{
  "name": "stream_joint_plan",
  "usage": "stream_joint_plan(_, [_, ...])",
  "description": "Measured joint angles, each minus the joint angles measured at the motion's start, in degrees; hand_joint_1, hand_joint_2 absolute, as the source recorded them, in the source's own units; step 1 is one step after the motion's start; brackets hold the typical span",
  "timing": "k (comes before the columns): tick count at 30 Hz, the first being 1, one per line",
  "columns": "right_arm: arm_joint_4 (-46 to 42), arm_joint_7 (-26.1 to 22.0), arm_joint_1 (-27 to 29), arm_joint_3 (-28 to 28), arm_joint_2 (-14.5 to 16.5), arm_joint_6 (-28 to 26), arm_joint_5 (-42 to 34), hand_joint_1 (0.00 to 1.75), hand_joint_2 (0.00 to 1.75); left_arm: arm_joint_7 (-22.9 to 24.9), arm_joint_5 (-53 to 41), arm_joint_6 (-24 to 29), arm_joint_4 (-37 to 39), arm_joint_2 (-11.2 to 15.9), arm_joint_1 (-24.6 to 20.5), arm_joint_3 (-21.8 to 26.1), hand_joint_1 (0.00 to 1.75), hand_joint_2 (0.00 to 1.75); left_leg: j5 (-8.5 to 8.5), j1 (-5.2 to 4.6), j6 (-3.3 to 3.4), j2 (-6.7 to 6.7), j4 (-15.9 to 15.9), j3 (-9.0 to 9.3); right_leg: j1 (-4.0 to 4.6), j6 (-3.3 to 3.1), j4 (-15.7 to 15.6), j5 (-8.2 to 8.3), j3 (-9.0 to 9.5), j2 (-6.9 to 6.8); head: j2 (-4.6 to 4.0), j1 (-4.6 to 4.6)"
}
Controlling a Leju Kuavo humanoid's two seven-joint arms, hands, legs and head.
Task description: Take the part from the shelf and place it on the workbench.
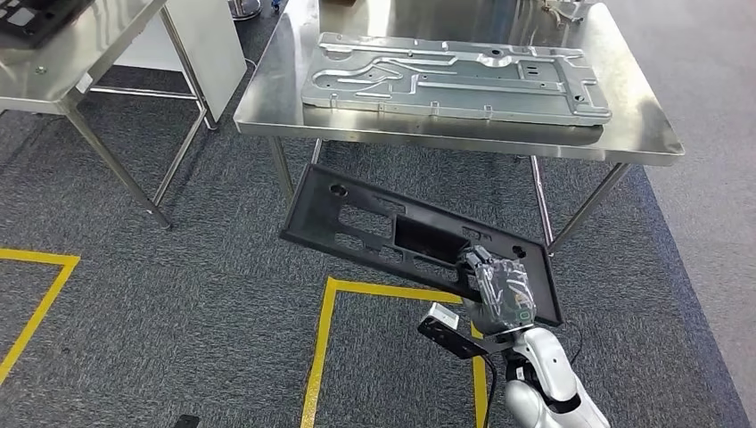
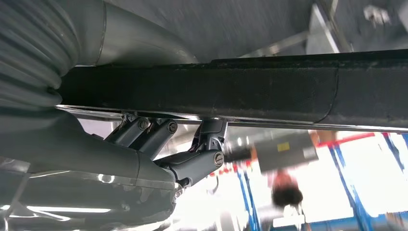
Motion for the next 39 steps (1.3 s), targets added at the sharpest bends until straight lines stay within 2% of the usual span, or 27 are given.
stream_joint_plan(1, [-0.9, 0.3, -0.6, -0.5, 0.1, 0.2, 0.1, 1.75, 1.75, -0.1, -0.1, 0.0, 0.0, 0.0, 0.0, 0.1, 0.0, 0.0, -0.4, -0.09, -0.32, -0.01, 0.1, 0.37, 0.09, -0.15, -3.3, 1.6, 1.31, -0.01, 0.0, 0.0])
stream_joint_plan(2, [-1.8, 0.6, -1.1, -1.2, 0.1, 0.6, 0.1, 1.75, 1.75, -0.2, -0.2, 0.0, 0.0, 0.0, 0.1, 0.3, 0.0, 0.0, -0.67, -0.16, -0.65, 0.0, 0.1, 0.54, 0.23, -0.38, -5.4, 2.16, 2.19, -0.02, 0.0, -0.01])
stream_joint_plan(5, [-4.2, 1.4, -1.9, -3.3, 0.3, 1.7, 0.0, 1.75, 1.75, -0.3, -0.4, 0.0, 0.1, 0.0, 0.3, 0.9, 0.0, 0.0, -1.14, -0.2, -1.6, 0.15, 0.0, 0.66, 0.48, -1.25, -7.0, 1.41, 2.83, 0.13, 0.0, -0.01])
stream_joint_plan(7, [-5.4, 1.8, -2.2, -4.5, 0.1, 2.2, 0.0, 1.75, 1.75, -0.4, -0.5, -0.1, 0.1, 0.0, 0.4, 1.2, 0.0, 0.0, -2.27, -0.07, -2.18, 0.45, 1.6, 0.13, 0.34, -1.95, -7.6, 1.26, 3.42, 0.19, 0.0, -0.01])
stream_joint_plan(8, [-5.8, 1.9, -2.4, -4.9, 0.0, 2.4, 0.0, 1.75, 1.75, -0.4, -0.5, -0.1, 0.1, 0.0, 0.4, 1.3, 0.0, 0.0, -3.43, 0.0, -2.4, 0.59, 4.0, -0.98, 0.3, -2.31, -7.8, 1.15, 3.81, 0.17, 0.0, -0.01])
stream_joint_plan(10, [-6.2, 2.2, -2.7, -5.5, -0.3, 2.9, 0.5, 1.75, 1.75, -0.5, -0.7, -0.2, 0.1, 0.0, 0.5, 1.5, 0.0, 0.0, -6.12, 0.08, -2.67, 0.77, 11.3, -4.84, 0.47, -2.82, -7.9, 0.7, 4.43, 0.17, 0.0, -0.01])
stream_joint_plan(11, [-6.3, 2.4, -2.7, -5.7, -0.3, 3.3, 0.9, 1.75, 1.75, -0.5, -0.8, -0.2, 0.1, 0.0, 0.5, 1.6, 0.0, 0.0, -6.8, 0.09, -2.74, 0.78, 14.5, -6.87, 0.57, -2.96, -7.9, 0.44, 4.74, 0.21, 0.0, -0.01])
stream_joint_plan(12, [-6.2, 2.7, -2.7, -5.9, -0.3, 3.8, 1.4, 1.75, 1.75, -0.5, -1.0, -0.3, 0.2, 0.0, 0.6, 1.6, 0.0, 0.0, -6.52, 0.09, -2.73, 0.8, 16.2, -8.24, 0.64, -3.02, -7.8, 0.15, 5.1, 0.27, 0.0, -0.01])
stream_joint_plan(13, [-6.2, 3.0, -2.7, -6.2, -0.3, 4.2, 1.9, 1.75, 1.75, -0.5, -1.1, -0.4, 0.2, 0.0, 0.7, 1.7, 0.0, 0.0, -5.11, 0.09, -2.65, 0.82, 15.7, -8.65, 0.71, -3.01, -7.8, -0.18, 5.53, 0.35, 0.0, -0.01])
stream_joint_plan(14, [-6.1, 3.2, -2.7, -6.5, -0.3, 4.5, 2.3, 1.75, 1.75, -0.5, -1.3, -0.4, 0.2, -0.1, 0.7, 1.8, 0.0, 0.0, -2.7, 0.07, -2.46, 0.83, 13.1, -7.95, 0.76, -2.94, -7.7, -0.54, 6.03, 0.43, 0.0, -0.01])
stream_joint_plan(15, [-6.1, 3.4, -2.8, -6.9, -0.3, 4.7, 2.6, 1.75, 1.75, -0.5, -1.4, -0.4, 0.2, -0.1, 0.7, 1.9, 0.0, 0.0, -0.11, 0.04, -2.18, 0.84, 9.2, -6.64, 0.79, -2.82, -7.7, -0.94, 6.5, 0.47, 0.0, -0.01])
stream_joint_plan(16, [-6.0, 3.6, -2.9, -7.2, -0.3, 4.8, 2.8, 1.75, 1.75, -0.5, -1.5, -0.4, 0.2, -0.1, 0.7, 2.0, 0.0, 0.0, 1.69, -0.08, -1.91, 0.83, 5.7, -5.26, 0.92, -2.64, -7.7, -1.31, 6.87, 0.51, 0.0, 0.01])
stream_joint_plan(17, [-6.0, 3.8, -3.0, -7.5, -0.3, 5.1, 3.0, 1.75, 1.75, -0.5, -1.5, -0.4, 0.2, 0.0, 0.6, 2.1, 0.0, 0.0, 2.66, -0.22, -1.64, 0.84, 3.1, -4.17, 1.0, -2.4, -7.7, -1.57, 7.02, 0.57, 0.0, 0.01])
stream_joint_plan(19, [-5.8, 4.2, -3.3, -8.1, -0.4, 6.5, 4.1, 1.75, 1.75, -0.6, -1.7, -0.4, 0.2, 0.0, 0.7, 2.5, 0.0, 0.0, 2.44, -0.5, -1.28, 0.85, 1.4, -3.46, 1.08, -1.86, -7.8, -1.73, 6.98, 0.7, 0.0, 0.01])
stream_joint_plan(21, [-5.3, 4.6, -3.8, -8.6, -0.2, 9.3, 5.9, 1.75, 1.75, -0.6, -2.1, -0.5, 0.2, 0.0, 0.7, 2.8, 0.0, 0.0, 2.4, -0.3, -0.8, 0.89, 0.7, -3.1, 1.04, -1.27, -8.0, -1.92, 7.12, 0.73, 0.0, 0.0])
stream_joint_plan(23, [-4.2, 4.5, -4.7, -9.0, 0.1, 12.4, 7.9, 1.75, 1.75, -0.7, -2.6, -0.6, 0.2, 0.0, 0.6, 3.0, 0.0, 0.0, 2.39, 0.04, -0.22, 0.95, 0.0, -2.4, 0.98, -0.7, -5.7, -3.19, 6.22, 0.69, 0.0, 0.01])
stream_joint_plan(24, [-3.3, 4.4, -5.3, -9.2, 0.3, 13.6, 8.9, 1.75, 1.75, -0.7, -2.9, -0.7, 0.2, 0.0, 0.5, 3.1, 0.0, 0.0, 2.33, 0.1, 0.01, 1.0, -0.2, -2.12, 0.84, -0.47, -2.9, -4.35, 4.71, 0.67, 0.0, 0.01])
stream_joint_plan(26, [-1.3, 4.0, -6.1, -9.3, 0.6, 15.1, 10.8, 1.75, 1.75, -0.6, -3.3, -0.8, 0.2, 0.0, 0.4, 3.5, 0.0, 0.0, 2.01, 0.09, 0.33, 1.04, -0.3, -1.82, 0.67, -0.13, 4.3, -6.63, 0.17, 0.66, 0.0, 0.0])
stream_joint_plan(27, [-0.4, 3.9, -6.2, -9.3, 0.8, 15.5, 11.7, 1.75, 1.75, -0.6, -3.5, -1.0, 0.2, 0.0, 0.4, 3.7, 0.0, 0.0, 1.81, 0.08, 0.39, 1.03, -0.3, -1.64, 0.53, 0.0, 6.7, -6.75, -1.7, 0.66, 0.0, 0.01])
stream_joint_plan(28, [0.5, 3.8, -6.2, -9.3, 0.8, 15.8, 12.5, 1.75, 1.75, -0.6, -3.7, -1.1, 0.2, 0.0, 0.5, 3.9, 0.0, 0.0, 1.56, 0.08, 0.4, 1.0, -0.2, -1.39, 0.39, 0.1, 7.2, -5.8, -2.69, 0.64, 0.0, 0.01])
stream_joint_plan(29, [1.3, 3.8, -6.3, -9.3, 0.9, 16.2, 13.4, 1.75, 1.75, -0.6, -3.9, -1.1, 0.2, -0.1, 0.5, 4.1, 0.0, 0.0, 1.25, 0.09, 0.33, 0.96, -0.2, -1.02, 0.23, 0.17, 5.5, -3.72, -2.58, 0.63, 0.0, 0.01])
stream_joint_plan(31, [2.7, 3.5, -7.0, -9.1, 0.9, 17.2, 14.8, 1.75, 1.75, -0.6, -4.2, -1.3, 0.3, -0.1, 0.6, 4.3, 0.0, 0.0, 0.5, 0.05, -0.09, 0.91, -0.1, -0.15, 0.03, 0.16, -1.4, 1.1, -0.19, 0.56, 0.0, 0.02])
stream_joint_plan(32, [3.4, 3.3, -7.5, -9.0, 1.0, 17.8, 15.3, 1.75, 1.75, -0.6, -4.4, -1.3, 0.3, -0.1, 0.5, 4.4, 0.0, 0.0, 0.12, -0.04, -0.44, 0.9, 0.0, 0.13, 0.09, 0.01, -4.5, 2.41, 1.04, 0.57, 0.0, 0.02])
stream_joint_plan(33, [4.1, 3.1, -8.0, -8.9, 1.1, 18.5, 15.7, 1.75, 1.75, -0.5, -4.5, -1.3, 0.3, -0.1, 0.4, 4.5, 0.0, 0.0, -0.14, -0.11, -0.8, 0.91, 0.0, 0.28, 0.22, -0.2, -6.3, 2.8, 1.77, 0.6, 0.0, 0.01])
stream_joint_plan(35, [5.3, 2.7, -8.9, -8.5, 1.3, 19.6, 16.3, 1.75, 1.75, -0.4, -4.9, -1.3, 0.3, -0.1, 0.3, 4.7, 0.0, 0.0, -0.46, -0.16, -1.52, 0.97, -0.1, 0.42, 0.47, -0.82, -7.2, 2.28, 2.14, 0.77, 0.0, 0.01])
stream_joint_plan(37, [6.3, 2.5, -9.7, -7.7, 1.2, 20.2, 17.3, 1.75, 1.75, -0.3, -5.1, -1.3, 0.3, 0.0, 0.3, 4.8, 0.0, 0.0, -1.16, 0.03, -2.16, 1.05, 0.4, 0.49, 0.32, -1.6, -7.5, 2.08, 2.63, 0.85, 0.0, 0.0])
stream_joint_plan(39, [7.3, 2.5, -10.7, -6.8, 1.0, 20.3, 18.2, 1.75, 1.75, -0.3, -5.2, -1.3, 0.3, 0.0, 0.1, 5.0, 0.0, 0.0, -3.39, 0.17, -2.61, 1.08, 4.8, -1.4, 0.19, -2.36, -7.8, 1.79, 3.38, 0.83, 0.0, -0.01])
